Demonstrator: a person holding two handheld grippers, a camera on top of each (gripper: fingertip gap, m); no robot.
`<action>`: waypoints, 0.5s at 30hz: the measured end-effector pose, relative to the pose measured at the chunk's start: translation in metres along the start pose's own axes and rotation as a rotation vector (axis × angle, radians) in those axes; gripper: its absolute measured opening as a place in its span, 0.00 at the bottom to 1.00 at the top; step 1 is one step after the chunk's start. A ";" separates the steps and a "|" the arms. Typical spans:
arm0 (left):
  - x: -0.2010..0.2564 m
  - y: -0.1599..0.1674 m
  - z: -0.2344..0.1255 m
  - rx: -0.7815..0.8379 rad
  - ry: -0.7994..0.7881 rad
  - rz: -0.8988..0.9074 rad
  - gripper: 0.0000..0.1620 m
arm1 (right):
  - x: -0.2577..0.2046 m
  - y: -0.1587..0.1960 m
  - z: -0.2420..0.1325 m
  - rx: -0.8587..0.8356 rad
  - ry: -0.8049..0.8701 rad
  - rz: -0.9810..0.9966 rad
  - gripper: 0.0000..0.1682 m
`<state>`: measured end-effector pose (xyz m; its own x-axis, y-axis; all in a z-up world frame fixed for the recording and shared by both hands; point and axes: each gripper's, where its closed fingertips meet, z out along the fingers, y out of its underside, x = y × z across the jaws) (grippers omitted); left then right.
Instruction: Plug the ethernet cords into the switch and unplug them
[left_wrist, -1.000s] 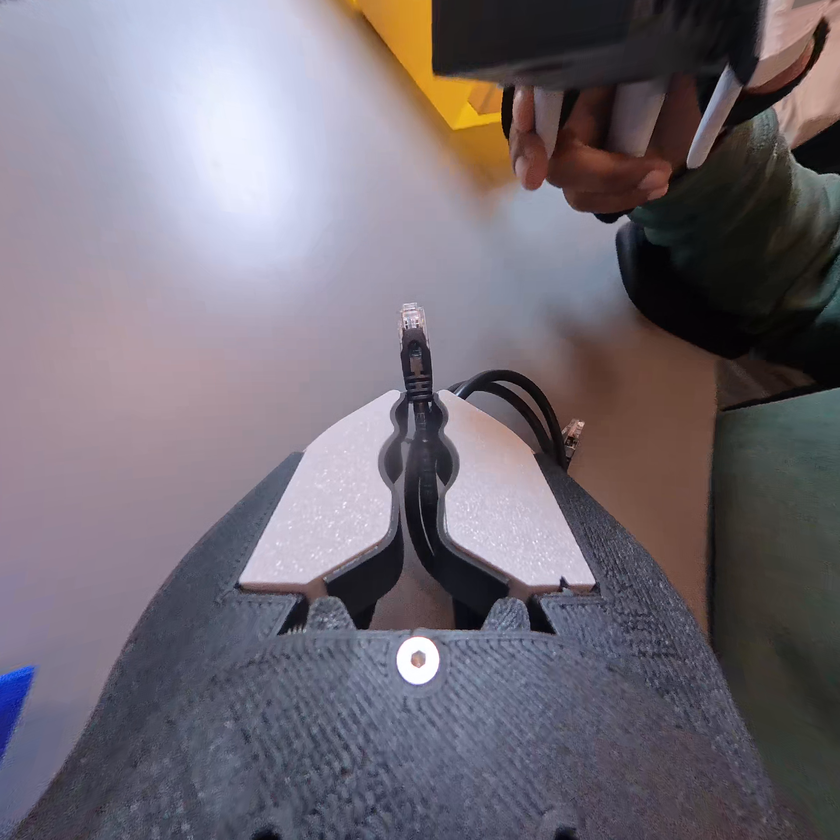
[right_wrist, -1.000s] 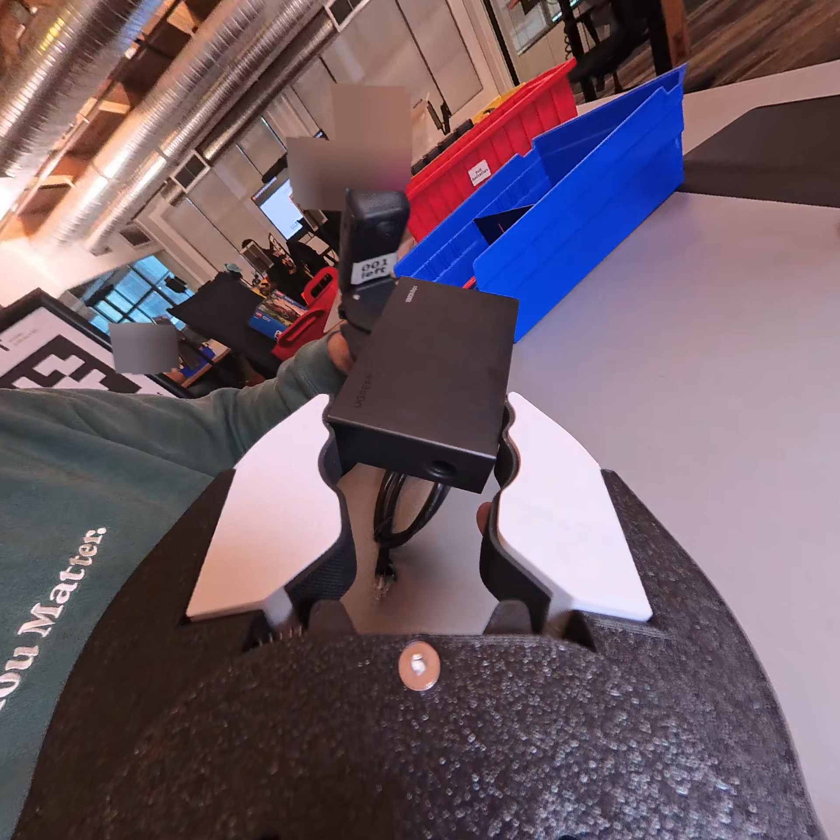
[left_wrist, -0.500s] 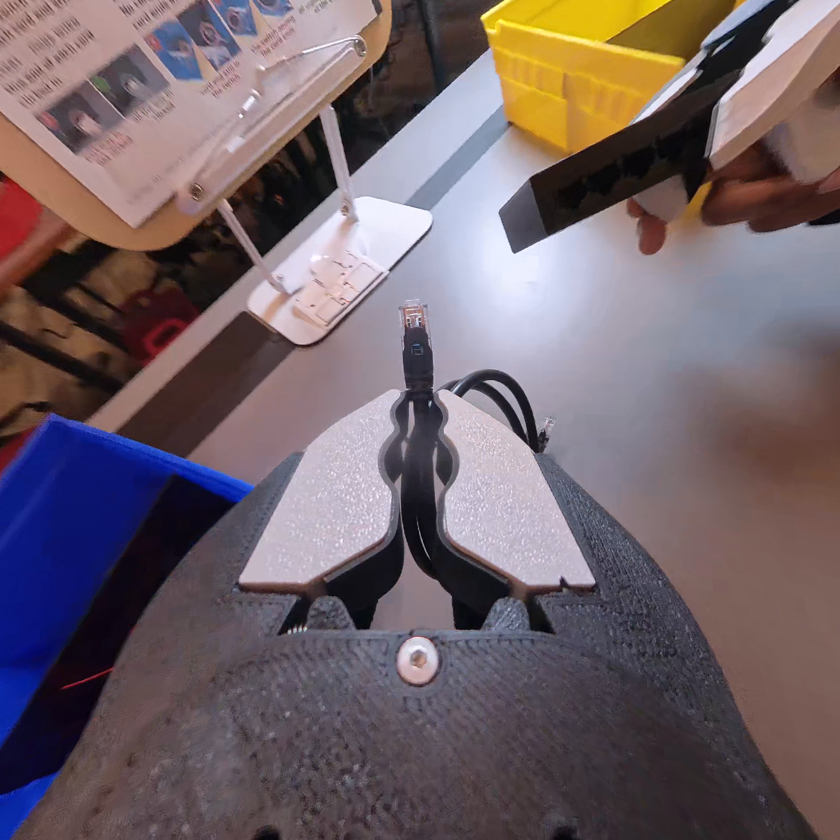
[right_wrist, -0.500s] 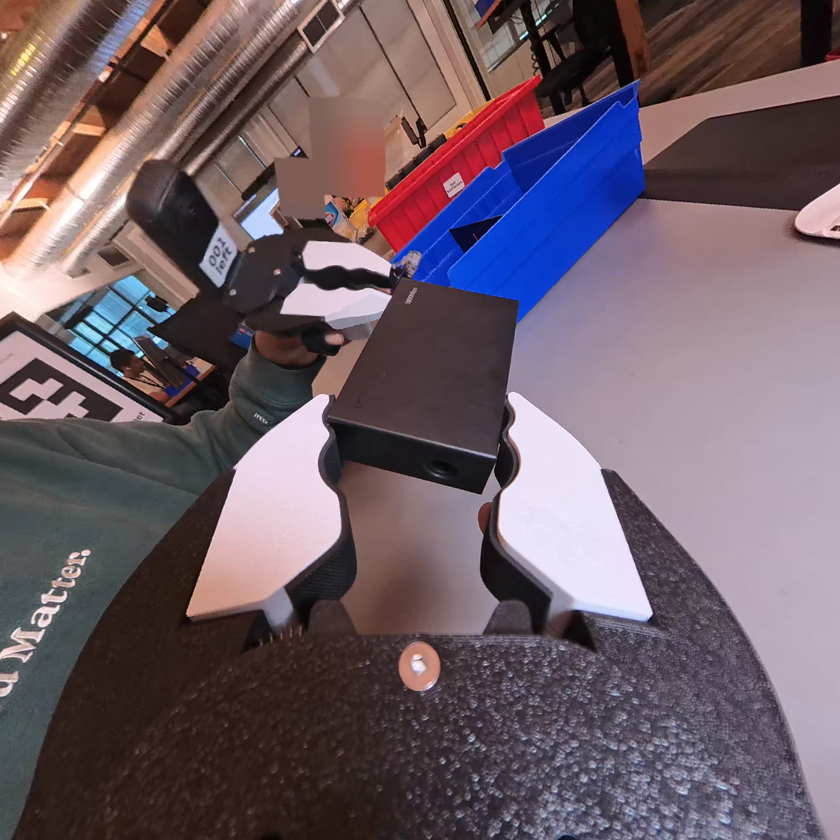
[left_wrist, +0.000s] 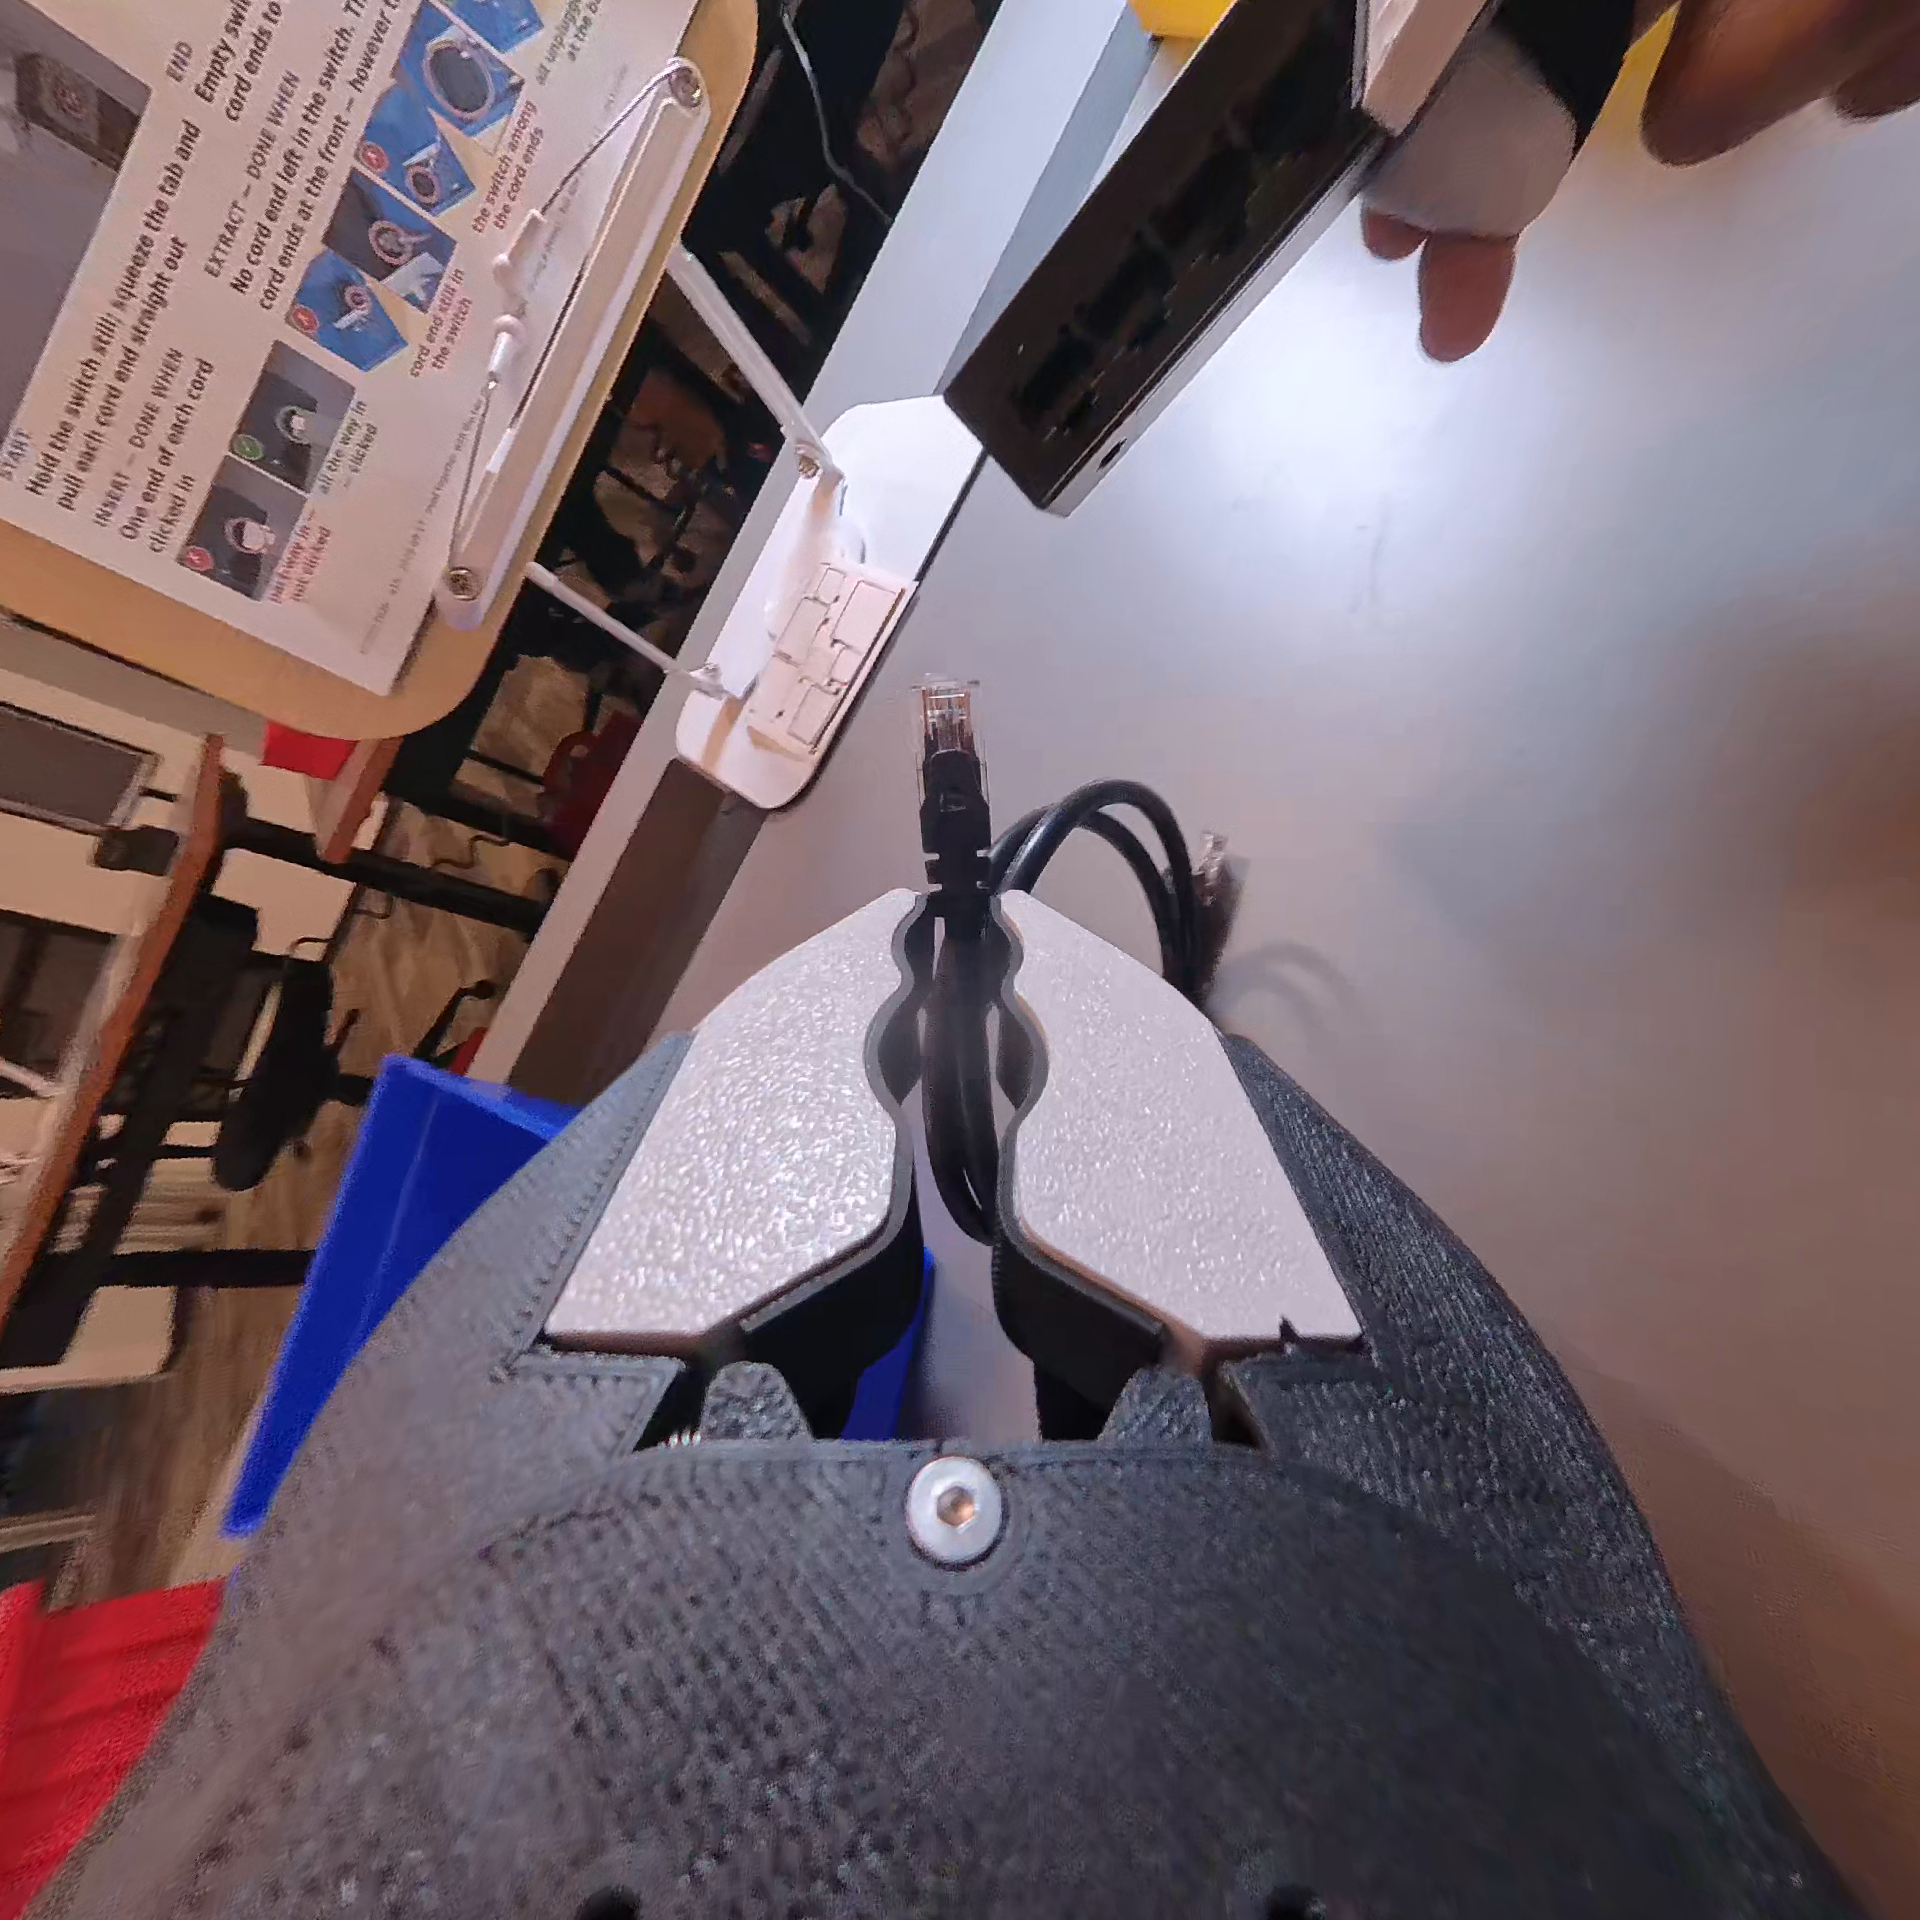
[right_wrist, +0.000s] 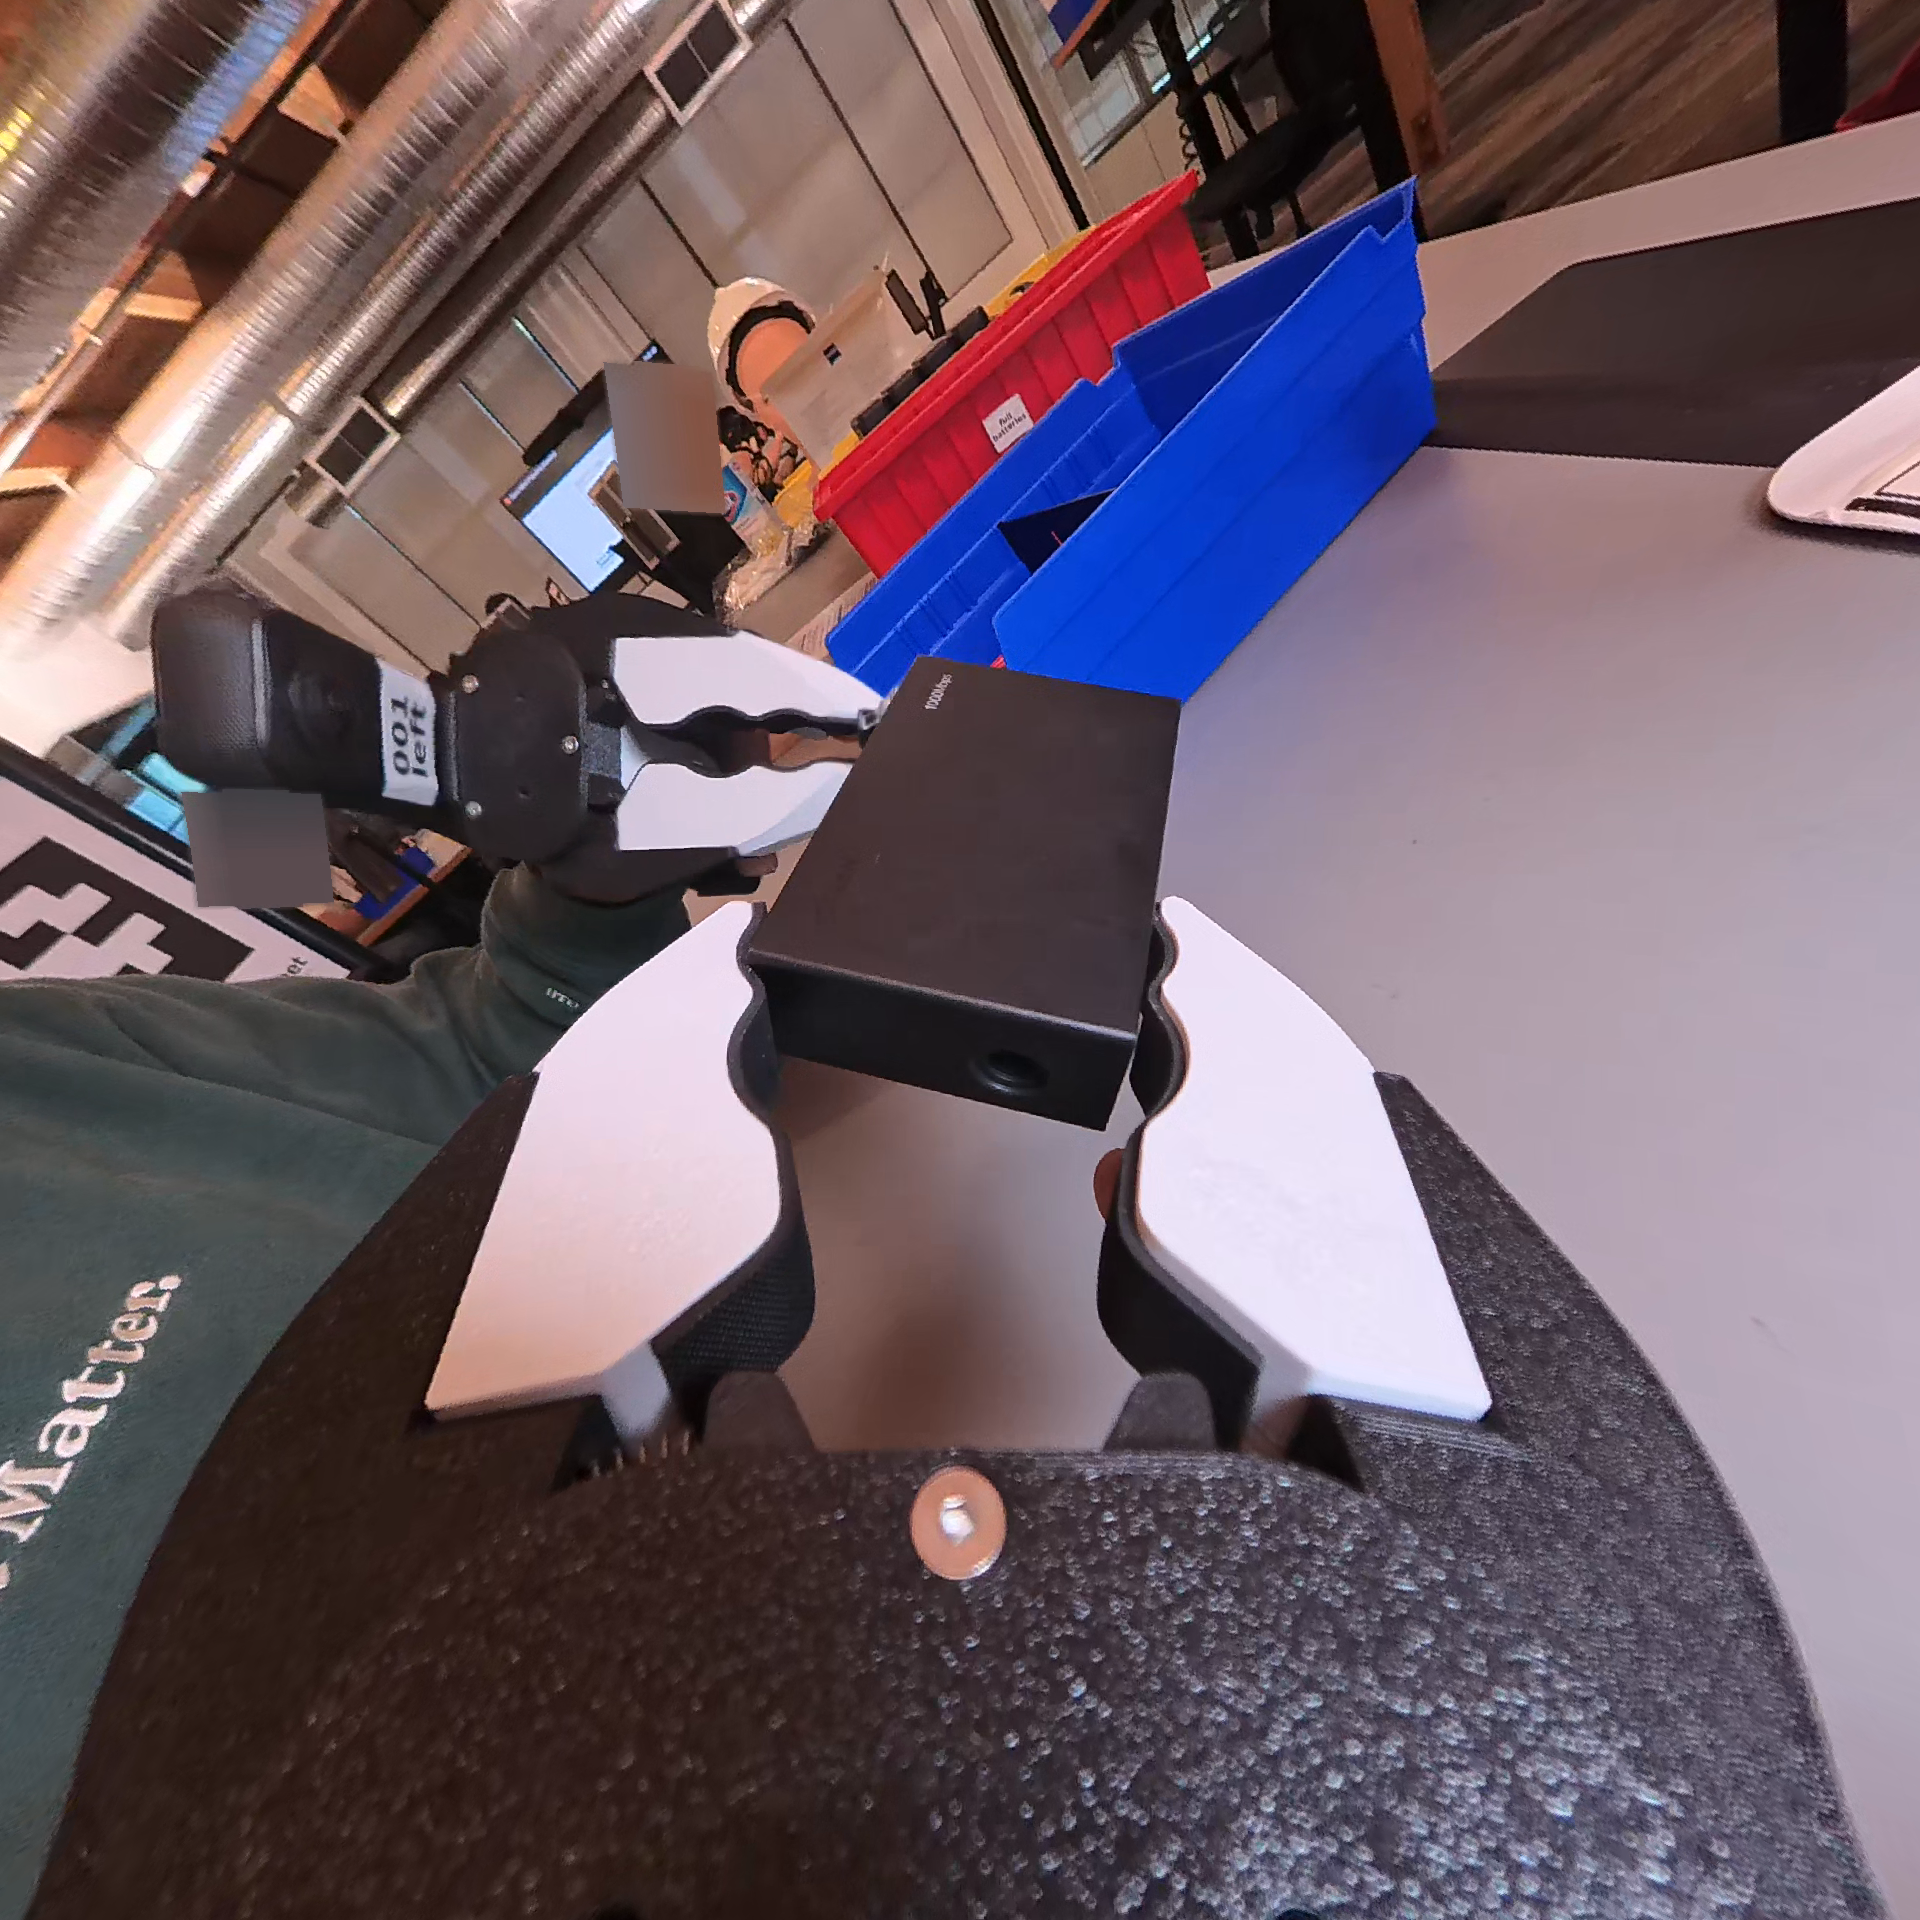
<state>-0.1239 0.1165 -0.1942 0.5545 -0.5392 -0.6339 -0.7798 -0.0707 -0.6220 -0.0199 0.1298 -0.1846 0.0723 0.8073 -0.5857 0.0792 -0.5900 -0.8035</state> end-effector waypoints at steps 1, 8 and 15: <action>0.003 -0.001 -0.001 0.016 0.031 -0.033 0.06 | 0.000 0.000 0.000 0.000 0.001 0.000 0.40; 0.012 -0.010 -0.003 0.133 0.237 -0.296 0.06 | 0.000 0.001 0.002 0.003 0.003 0.004 0.40; 0.024 -0.011 0.001 0.158 0.335 -0.363 0.06 | -0.007 0.006 0.006 -0.024 -0.031 0.034 0.40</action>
<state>-0.1017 0.1053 -0.2029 0.6375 -0.7444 -0.1989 -0.4872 -0.1894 -0.8525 -0.0259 0.1206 -0.1859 0.0446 0.7865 -0.6160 0.1011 -0.6170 -0.7804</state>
